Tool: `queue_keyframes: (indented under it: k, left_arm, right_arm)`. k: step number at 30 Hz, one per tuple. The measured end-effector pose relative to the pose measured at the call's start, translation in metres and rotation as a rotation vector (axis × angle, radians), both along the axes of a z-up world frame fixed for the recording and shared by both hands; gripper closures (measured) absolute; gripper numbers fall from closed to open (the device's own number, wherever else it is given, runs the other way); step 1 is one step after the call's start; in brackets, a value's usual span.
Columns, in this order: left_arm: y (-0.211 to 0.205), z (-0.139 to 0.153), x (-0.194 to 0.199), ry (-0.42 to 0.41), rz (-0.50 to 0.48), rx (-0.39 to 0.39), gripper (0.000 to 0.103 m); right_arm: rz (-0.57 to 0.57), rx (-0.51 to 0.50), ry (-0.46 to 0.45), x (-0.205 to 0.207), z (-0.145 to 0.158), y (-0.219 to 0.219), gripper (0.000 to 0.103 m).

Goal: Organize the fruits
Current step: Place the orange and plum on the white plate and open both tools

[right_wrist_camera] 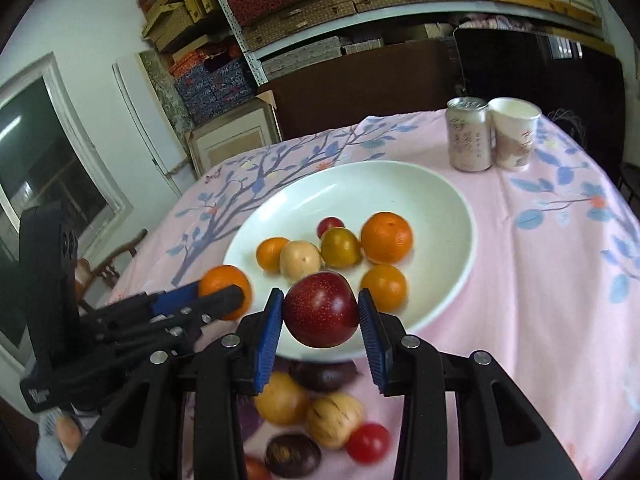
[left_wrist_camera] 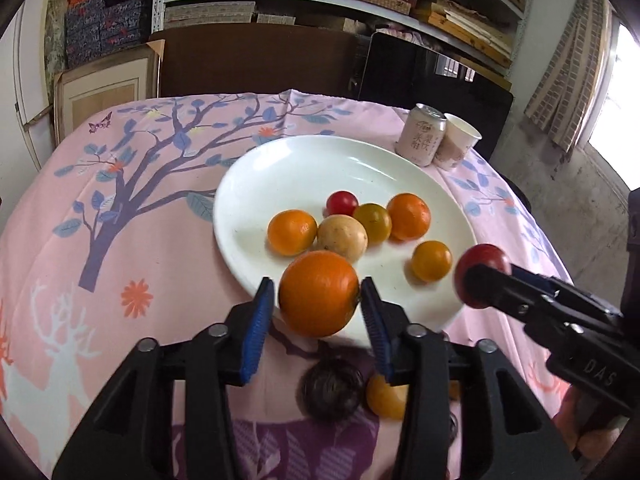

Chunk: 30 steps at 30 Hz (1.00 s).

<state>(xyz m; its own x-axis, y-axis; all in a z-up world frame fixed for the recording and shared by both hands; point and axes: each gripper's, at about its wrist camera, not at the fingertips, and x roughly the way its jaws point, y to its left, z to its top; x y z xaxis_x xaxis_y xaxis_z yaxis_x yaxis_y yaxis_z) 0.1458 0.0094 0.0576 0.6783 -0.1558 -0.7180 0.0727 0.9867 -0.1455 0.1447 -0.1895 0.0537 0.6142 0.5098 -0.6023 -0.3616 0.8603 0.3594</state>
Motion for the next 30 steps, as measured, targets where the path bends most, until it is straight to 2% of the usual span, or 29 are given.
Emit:
queue_keyframes:
  k: [1,2,3,5,7,9,13,18,24,30]
  left_arm:
    - [0.002,-0.001,0.002,-0.014,0.014,0.009,0.035]
    - [0.003,-0.001,0.002,-0.031,0.023,0.015,0.022]
    - [0.005,0.000,0.002,-0.045,0.024,0.019,0.019]
    - [0.008,0.003,0.001,-0.049,0.014,0.018,0.019]
    - [0.010,0.004,-0.002,-0.049,0.022,0.018,0.017]
    - [0.013,0.003,-0.009,-0.055,0.039,0.043,0.011]
    - [0.014,-0.001,-0.023,-0.054,0.053,0.106,0.008]
    - [0.008,-0.016,-0.038,-0.012,0.029,0.121,0.008]
    - [-0.008,-0.030,-0.045,-0.003,0.008,0.205,0.008]
    - [-0.014,-0.043,-0.033,0.036,-0.002,0.221,0.007]
  right_arm:
    - [-0.001,0.021,-0.001,0.004,-0.003,0.001,0.061]
    - [0.012,0.020,0.004,0.007,-0.005,0.001,0.055]
    - [0.018,0.013,-0.002,0.007,-0.004,0.001,0.054]
    - [-0.013,0.015,-0.022,0.002,-0.004,-0.007,0.048]
    - [-0.023,0.040,-0.015,0.000,-0.005,-0.015,0.046]
    - [-0.034,0.033,-0.021,-0.005,-0.006,-0.019,0.042]
    - [-0.053,0.011,-0.037,-0.016,-0.005,-0.026,0.038]
    - [-0.103,0.021,-0.024,-0.042,-0.012,-0.045,0.021]
    - [-0.138,0.073,-0.001,-0.054,-0.018,-0.061,0.018]
    - [-0.133,0.067,0.007,-0.053,-0.019,-0.060,0.017]
